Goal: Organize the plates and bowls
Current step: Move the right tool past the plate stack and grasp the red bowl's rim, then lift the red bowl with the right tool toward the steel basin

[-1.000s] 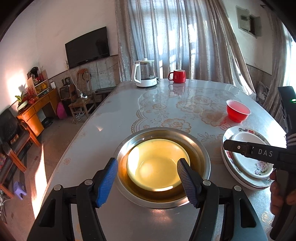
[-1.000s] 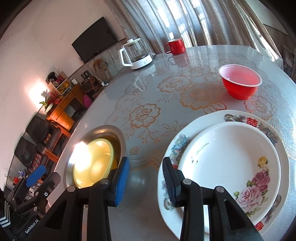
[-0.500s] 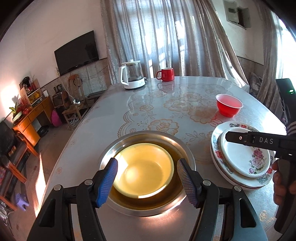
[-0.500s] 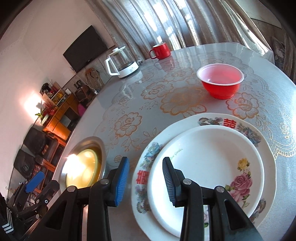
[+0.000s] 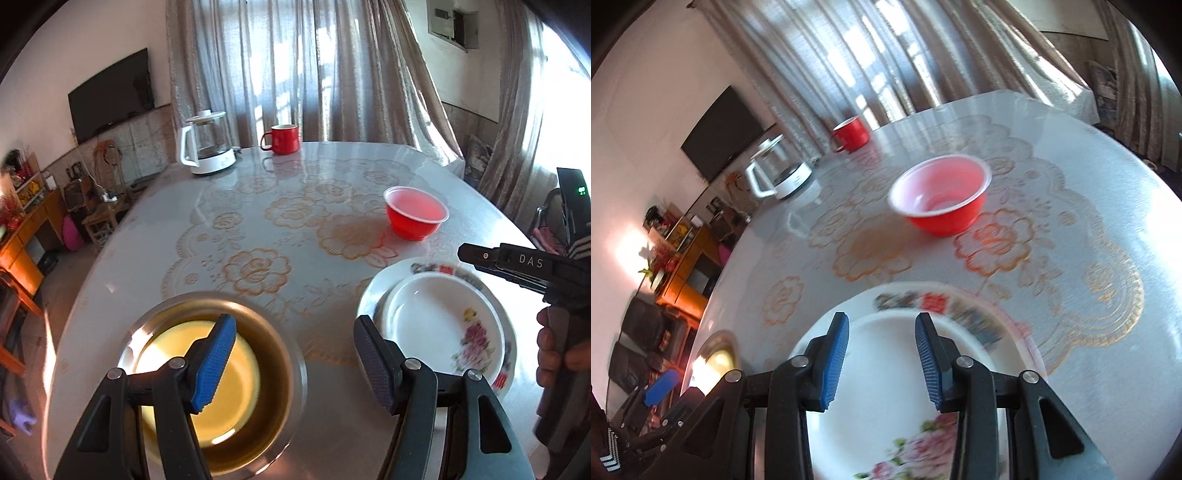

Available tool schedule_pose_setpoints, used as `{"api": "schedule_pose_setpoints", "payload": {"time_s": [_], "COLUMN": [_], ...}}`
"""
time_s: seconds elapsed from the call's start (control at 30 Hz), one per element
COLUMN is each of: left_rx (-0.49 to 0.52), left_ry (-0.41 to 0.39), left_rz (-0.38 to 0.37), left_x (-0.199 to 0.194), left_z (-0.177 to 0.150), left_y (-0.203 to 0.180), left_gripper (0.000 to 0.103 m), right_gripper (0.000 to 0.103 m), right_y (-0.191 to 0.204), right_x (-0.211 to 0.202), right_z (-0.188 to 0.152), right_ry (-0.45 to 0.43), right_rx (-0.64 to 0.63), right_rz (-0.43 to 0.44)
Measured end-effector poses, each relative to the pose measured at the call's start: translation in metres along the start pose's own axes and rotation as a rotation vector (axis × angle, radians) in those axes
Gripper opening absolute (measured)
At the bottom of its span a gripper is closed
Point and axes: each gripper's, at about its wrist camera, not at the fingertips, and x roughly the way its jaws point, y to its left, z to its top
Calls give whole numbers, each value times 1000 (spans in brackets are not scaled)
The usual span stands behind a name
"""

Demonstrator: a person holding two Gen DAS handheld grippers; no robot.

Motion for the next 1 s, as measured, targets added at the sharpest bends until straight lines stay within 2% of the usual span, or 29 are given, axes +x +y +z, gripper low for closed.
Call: {"api": "schedule_pose_setpoints", "payload": {"time_s": [0.3, 0.37, 0.5, 0.7, 1.0], "left_rx": [-39, -59, -89, -123, -174], "left_ry": [48, 62, 85, 132, 218], "left_rz": [-116, -147, -185, -241, -323], "left_x": [48, 61, 88, 128, 185], "left_z": [50, 61, 80, 103, 124], "left_y": [-35, -42, -54, -72, -90], "left_gripper": [63, 63, 62, 56, 47], "right_gripper": [37, 32, 27, 24, 16], "right_y": [-54, -60, -67, -71, -77], "right_x": [7, 15, 32, 60, 90], "right_z": [46, 55, 72, 92, 101], "right_ry": [-51, -51, -35, 2, 45], "right_rx": [97, 102, 109, 112, 110], "right_rz": [-47, -49, -52, -58, -60]}}
